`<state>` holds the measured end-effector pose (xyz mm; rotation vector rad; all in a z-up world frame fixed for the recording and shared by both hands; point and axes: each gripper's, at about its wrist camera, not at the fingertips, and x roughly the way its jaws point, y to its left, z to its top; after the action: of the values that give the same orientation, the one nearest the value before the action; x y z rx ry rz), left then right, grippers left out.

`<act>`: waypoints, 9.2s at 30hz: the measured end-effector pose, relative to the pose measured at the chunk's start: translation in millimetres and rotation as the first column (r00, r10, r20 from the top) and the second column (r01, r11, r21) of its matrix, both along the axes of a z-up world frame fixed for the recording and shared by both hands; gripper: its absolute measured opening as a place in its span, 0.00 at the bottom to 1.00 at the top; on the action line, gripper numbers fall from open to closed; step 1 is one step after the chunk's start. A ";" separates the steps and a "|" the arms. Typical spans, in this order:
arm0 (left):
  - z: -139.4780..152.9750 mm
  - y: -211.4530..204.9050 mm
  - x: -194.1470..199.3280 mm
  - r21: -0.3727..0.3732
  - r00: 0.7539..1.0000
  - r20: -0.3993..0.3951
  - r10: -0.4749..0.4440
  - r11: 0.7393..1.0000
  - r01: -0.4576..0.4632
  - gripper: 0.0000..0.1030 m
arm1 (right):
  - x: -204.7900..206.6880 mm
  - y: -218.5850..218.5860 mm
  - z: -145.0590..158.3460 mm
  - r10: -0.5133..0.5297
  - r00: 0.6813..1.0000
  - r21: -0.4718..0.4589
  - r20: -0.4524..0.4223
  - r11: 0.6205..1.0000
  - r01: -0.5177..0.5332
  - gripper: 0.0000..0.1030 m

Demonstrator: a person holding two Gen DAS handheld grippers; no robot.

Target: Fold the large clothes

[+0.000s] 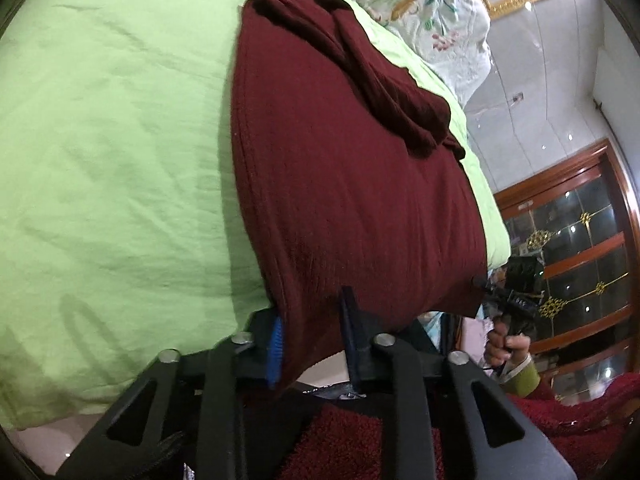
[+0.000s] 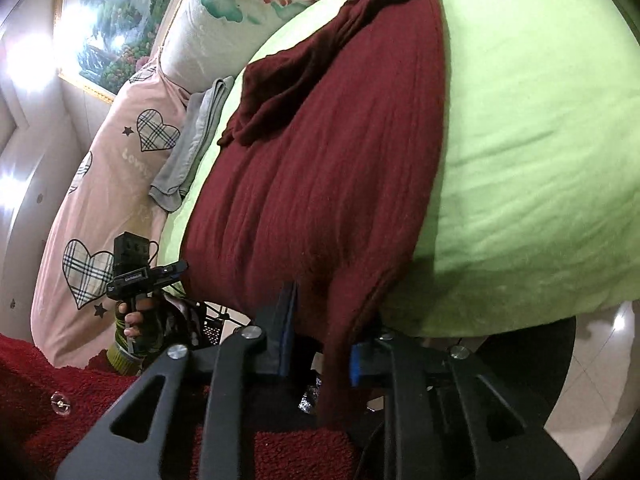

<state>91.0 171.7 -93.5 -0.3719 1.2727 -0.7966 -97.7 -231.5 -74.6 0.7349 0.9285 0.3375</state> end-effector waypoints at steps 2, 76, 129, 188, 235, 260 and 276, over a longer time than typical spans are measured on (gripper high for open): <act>3.8 0.2 -0.5 -0.021 1.000 -0.004 0.026 0.999 -0.027 0.05 | -2.1 -0.3 6.1 0.002 1.000 0.006 0.012 1.000 -0.002 0.07; 35.6 -59.9 162.6 -0.071 0.882 0.005 0.471 0.880 -0.469 0.37 | 150.7 -85.8 78.9 -0.475 0.877 -0.026 0.074 0.878 0.478 0.42; 113.3 -186.3 168.0 -0.152 0.906 0.278 0.319 0.946 -0.286 0.06 | 177.4 -92.0 65.8 -0.379 0.925 0.047 0.002 0.924 0.379 0.47; 55.0 -417.8 90.4 0.076 0.923 0.258 -0.285 0.959 0.274 0.16 | 258.5 -134.7 54.0 -0.219 0.975 -0.198 -0.021 0.957 0.211 0.17; 34.3 -303.1 215.3 -0.143 1.000 0.019 -0.010 0.990 0.013 0.48 | 238.7 -107.4 72.0 -0.151 0.989 0.006 0.000 0.988 0.151 0.22; 32.7 -92.7 169.8 0.008 0.968 0.068 0.243 0.970 -0.244 0.65 | 293.2 48.3 27.4 0.076 0.995 0.037 -0.059 0.997 -0.074 0.28; 106.4 -58.0 70.0 -0.088 0.928 0.258 0.268 0.963 -0.254 0.63 | 273.9 56.9 93.3 0.020 0.997 -0.149 0.071 0.989 -0.010 0.46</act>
<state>161.0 113.6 12.9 -0.4504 0.9267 -0.6290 176.2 -174.6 18.7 0.5758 0.8805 0.3030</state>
